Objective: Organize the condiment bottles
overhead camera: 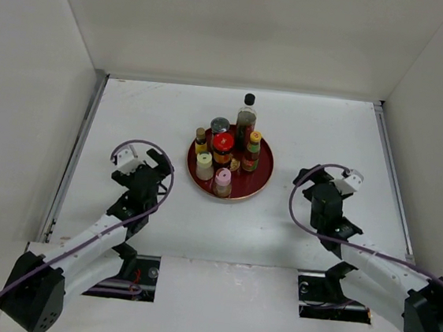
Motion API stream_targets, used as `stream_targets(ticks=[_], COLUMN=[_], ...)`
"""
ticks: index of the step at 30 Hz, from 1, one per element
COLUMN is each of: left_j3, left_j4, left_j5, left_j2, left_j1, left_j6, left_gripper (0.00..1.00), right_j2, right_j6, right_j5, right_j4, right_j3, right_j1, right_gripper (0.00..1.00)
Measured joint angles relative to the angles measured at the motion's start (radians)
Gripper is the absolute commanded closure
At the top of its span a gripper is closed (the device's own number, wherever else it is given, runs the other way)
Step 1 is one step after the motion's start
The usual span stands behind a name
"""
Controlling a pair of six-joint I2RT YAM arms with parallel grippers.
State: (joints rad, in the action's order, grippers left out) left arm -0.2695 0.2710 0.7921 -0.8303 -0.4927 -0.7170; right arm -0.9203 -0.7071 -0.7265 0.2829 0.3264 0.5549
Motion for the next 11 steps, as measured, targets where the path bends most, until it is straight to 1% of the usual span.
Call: stream_targets(ticks=[4,11], left_j3=[-0.035,-0.09], left_j4=[-0.116,-0.236], left_j5=[-0.062,-0.145], left_j2=[-0.038,-0.065], left_j1=[0.056,0.061], left_j6=[-0.032,-0.05], left_gripper=[0.0,0.0], right_j2=[-0.027,-0.087], right_j6=[-0.074,-0.11], right_j5=[0.049,0.129], right_j4=[-0.005,0.051], right_j3=[-0.015,-0.015], right_j1=[-0.064,-0.077], right_gripper=[0.0,0.0])
